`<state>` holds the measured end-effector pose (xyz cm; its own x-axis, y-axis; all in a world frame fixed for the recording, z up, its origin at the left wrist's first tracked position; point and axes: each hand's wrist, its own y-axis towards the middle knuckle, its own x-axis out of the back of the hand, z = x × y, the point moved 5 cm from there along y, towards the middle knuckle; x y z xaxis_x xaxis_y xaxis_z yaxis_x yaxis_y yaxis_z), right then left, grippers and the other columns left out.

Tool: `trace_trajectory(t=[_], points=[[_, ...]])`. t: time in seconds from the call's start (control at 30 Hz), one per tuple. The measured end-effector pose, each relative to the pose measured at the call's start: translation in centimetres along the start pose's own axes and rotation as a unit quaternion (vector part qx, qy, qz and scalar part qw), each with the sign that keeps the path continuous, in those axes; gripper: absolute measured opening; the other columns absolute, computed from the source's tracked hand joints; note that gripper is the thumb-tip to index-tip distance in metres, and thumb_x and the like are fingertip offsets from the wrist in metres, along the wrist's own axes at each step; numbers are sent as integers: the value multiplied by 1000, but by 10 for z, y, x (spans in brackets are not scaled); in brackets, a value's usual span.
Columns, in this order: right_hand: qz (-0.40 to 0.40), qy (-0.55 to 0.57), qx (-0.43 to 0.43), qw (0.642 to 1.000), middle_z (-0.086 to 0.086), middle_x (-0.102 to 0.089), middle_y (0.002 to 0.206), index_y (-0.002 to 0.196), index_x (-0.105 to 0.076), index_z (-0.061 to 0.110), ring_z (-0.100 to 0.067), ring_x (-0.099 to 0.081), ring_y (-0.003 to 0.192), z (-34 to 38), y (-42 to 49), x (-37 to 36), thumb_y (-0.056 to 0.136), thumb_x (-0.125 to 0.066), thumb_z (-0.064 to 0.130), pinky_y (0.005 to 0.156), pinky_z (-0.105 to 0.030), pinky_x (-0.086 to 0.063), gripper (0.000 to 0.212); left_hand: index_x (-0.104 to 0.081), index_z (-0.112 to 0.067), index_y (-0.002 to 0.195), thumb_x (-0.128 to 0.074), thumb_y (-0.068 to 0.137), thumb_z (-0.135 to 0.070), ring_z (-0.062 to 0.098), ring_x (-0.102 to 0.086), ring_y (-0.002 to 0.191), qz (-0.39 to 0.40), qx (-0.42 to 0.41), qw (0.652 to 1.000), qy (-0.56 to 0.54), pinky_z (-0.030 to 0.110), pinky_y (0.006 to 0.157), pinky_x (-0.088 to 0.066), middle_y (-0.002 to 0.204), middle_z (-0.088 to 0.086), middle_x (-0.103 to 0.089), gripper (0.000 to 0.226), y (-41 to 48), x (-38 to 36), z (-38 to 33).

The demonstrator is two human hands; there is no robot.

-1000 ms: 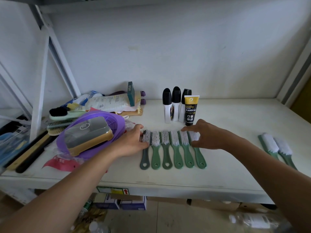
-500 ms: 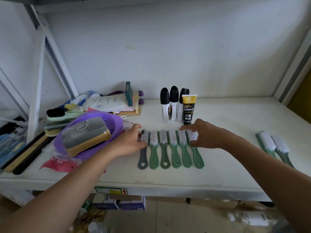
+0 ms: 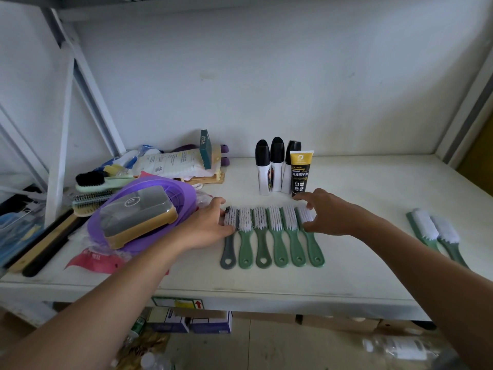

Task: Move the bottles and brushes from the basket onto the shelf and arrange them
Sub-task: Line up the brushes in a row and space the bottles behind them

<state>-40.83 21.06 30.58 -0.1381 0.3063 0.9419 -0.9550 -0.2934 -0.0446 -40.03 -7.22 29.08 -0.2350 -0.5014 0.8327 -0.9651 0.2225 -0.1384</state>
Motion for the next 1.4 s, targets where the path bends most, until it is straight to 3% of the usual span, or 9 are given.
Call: trace_trajectory(t=[0.23, 0.37, 0.5, 0.63, 0.77, 0.9, 1.03, 1.2, 1.4], points=[[9, 15, 10, 1000, -1, -48, 127, 145, -40, 34, -7, -49, 93, 0, 0, -1, 82, -75, 38, 86, -29, -48, 71, -20, -19, 156, -69, 91, -37, 19, -55, 125, 1, 2, 1000, -7, 42, 110, -43, 146, 3, -51, 83, 0, 0, -1], [17, 29, 17, 999, 5, -56, 120, 141, -46, 38, -5, -59, 89, -3, -1, 6, 82, -76, 38, 85, -25, -48, 66, -24, -17, 155, -71, 90, -36, 17, -57, 122, -2, 17, 999, -41, 40, 107, -46, 144, 1, -53, 82, 2, 2, 1], [14, 72, -10, 997, 11, -65, 104, 117, -65, 37, -10, -72, 68, -21, -12, 28, 84, -76, 33, 77, -23, -54, 35, -30, -19, 152, -69, 91, -42, 18, -56, 122, -4, 44, 995, -91, 43, 106, -47, 144, -1, -53, 76, 3, 4, 4], [-58, -27, -89, 994, 2, -73, 96, 97, -71, 31, -12, -64, 77, -79, -33, 62, 82, -77, 26, 70, -21, -41, 17, -33, -17, 151, -65, 94, -48, 18, -56, 122, -16, 52, 992, -111, 44, 106, -47, 144, 0, -54, 73, 2, 4, 4], [-81, -79, -214, 970, -2, -72, 92, 77, -68, 24, -19, -62, 84, -138, -66, 86, 79, -79, 29, 76, -29, -45, 13, -34, -16, 150, -67, 93, -48, 18, -56, 122, -17, 50, 992, -117, 43, 106, -48, 143, 1, -53, 73, 2, 4, 5], [-24, -66, -291, 954, 4, -70, 54, 77, -71, 16, -15, -68, 66, -154, -83, 85, 78, -79, 43, 77, -29, -52, 28, -34, -15, 150, -69, 92, -47, 19, -56, 123, -12, 53, 990, -128, 44, 107, -48, 142, 1, -53, 74, 1, 4, 8], [19, -91, -287, 953, -2, -74, 62, 78, -77, 8, -17, -72, 67, -150, -83, 78, 78, -78, 38, 75, -29, -54, 31, -35, -17, 149, -71, 89, -48, 18, -57, 123, -9, 54, 989, -135, 44, 106, -49, 142, 1, -53, 77, 1, 5, 8], [28, 5, -218, 975, 2, -75, 68, 78, -72, 18, -10, -72, 61, -142, -75, 64, 73, -86, 26, 66, -25, -52, 17, -33, -17, 151, -69, 92, -45, 18, -57, 122, -8, 55, 990, -130, 43, 105, -50, 145, 2, -52, 74, -1, 5, 3], [-67, -73, -258, 961, 1, -68, 86, 77, -68, 23, -21, -61, 86, -158, -82, 90, 71, -85, 33, 73, -31, -46, 21, -33, -18, 151, -69, 92, -45, 18, -57, 122, -8, 57, 990, -132, 44, 104, -50, 145, 1, -52, 75, -1, 5, 4]])
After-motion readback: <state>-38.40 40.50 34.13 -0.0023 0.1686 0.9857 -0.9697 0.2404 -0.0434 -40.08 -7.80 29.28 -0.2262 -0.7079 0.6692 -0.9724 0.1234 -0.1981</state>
